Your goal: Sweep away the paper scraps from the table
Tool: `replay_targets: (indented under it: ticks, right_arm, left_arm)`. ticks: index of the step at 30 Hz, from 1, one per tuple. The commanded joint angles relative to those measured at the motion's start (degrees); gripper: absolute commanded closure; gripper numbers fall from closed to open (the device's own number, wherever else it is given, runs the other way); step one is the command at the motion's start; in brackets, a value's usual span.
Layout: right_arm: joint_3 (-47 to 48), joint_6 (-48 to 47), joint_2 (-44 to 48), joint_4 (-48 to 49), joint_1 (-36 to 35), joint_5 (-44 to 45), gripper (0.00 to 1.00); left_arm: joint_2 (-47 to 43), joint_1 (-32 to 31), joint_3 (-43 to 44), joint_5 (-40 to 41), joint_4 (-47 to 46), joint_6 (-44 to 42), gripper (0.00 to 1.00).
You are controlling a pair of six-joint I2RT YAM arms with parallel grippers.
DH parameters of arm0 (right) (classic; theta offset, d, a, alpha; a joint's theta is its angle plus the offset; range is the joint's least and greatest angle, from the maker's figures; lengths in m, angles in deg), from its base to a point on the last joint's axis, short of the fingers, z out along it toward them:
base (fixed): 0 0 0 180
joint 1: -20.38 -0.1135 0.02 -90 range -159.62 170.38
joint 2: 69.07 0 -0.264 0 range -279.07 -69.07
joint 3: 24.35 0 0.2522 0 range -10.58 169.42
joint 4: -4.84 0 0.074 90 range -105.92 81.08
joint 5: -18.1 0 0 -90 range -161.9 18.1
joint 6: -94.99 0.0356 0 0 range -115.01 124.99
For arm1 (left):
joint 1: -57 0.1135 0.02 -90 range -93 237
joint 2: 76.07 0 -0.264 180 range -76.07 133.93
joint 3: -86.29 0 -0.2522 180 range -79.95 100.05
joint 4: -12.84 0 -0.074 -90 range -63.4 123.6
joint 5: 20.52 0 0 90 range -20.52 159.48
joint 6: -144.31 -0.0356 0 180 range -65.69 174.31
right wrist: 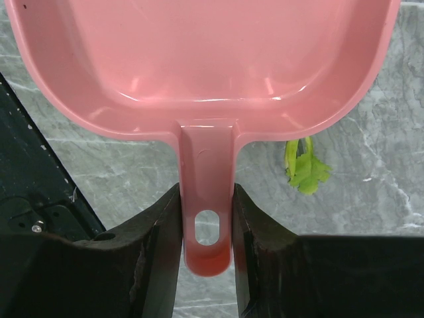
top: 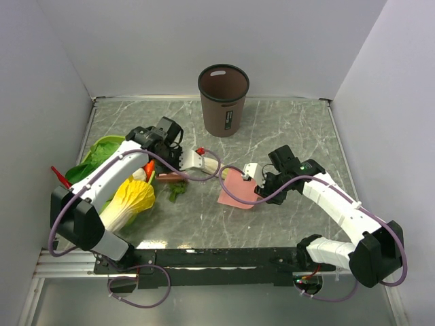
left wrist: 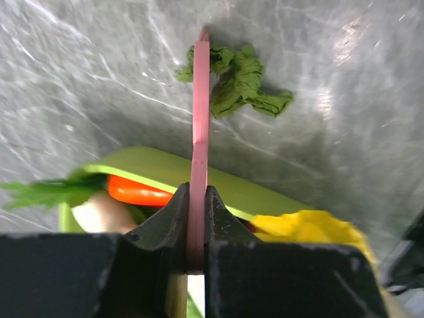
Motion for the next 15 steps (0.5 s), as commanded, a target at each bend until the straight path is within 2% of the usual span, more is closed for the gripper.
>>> replay_targets:
  ticks: [1,2,5,8,12,15]
  right_arm:
    - [0.5,-0.8,0.0,0.6,-0.5,-1.2,1.00]
    - [0.6,-1.0,-0.2,0.6,-0.4,-1.2,1.00]
    - [0.7,-0.9,-0.5,0.9,-0.4,-0.6,1.00]
    - [0.6,-1.7,-0.5,0.4,-0.9,0.3,1.00]
    - [-1.2,-3.2,-0.1,0.0,-3.7,3.8,1.00]
    - [-2.3,-3.6,-1.2,-0.6,-6.8,6.8,1.00]
  left_arm:
    - [-2.0,-0.5,2.5,1.2,0.9,12.6,0.99]
    - [-1.8,-0.4,3.9,3.0,0.0,17.8,0.97]
    - [-0.9,-0.4,10.2,5.1,3.4,25.4,0.86]
    - [-1.0,-0.4,12.2,5.7,4.9,31.9,0.83]
    - [-0.5,-0.4,10.2,9.3,6.2,39.0,0.83]
    - [1.1,-0.4,9.4,10.2,7.3,42.3,0.90]
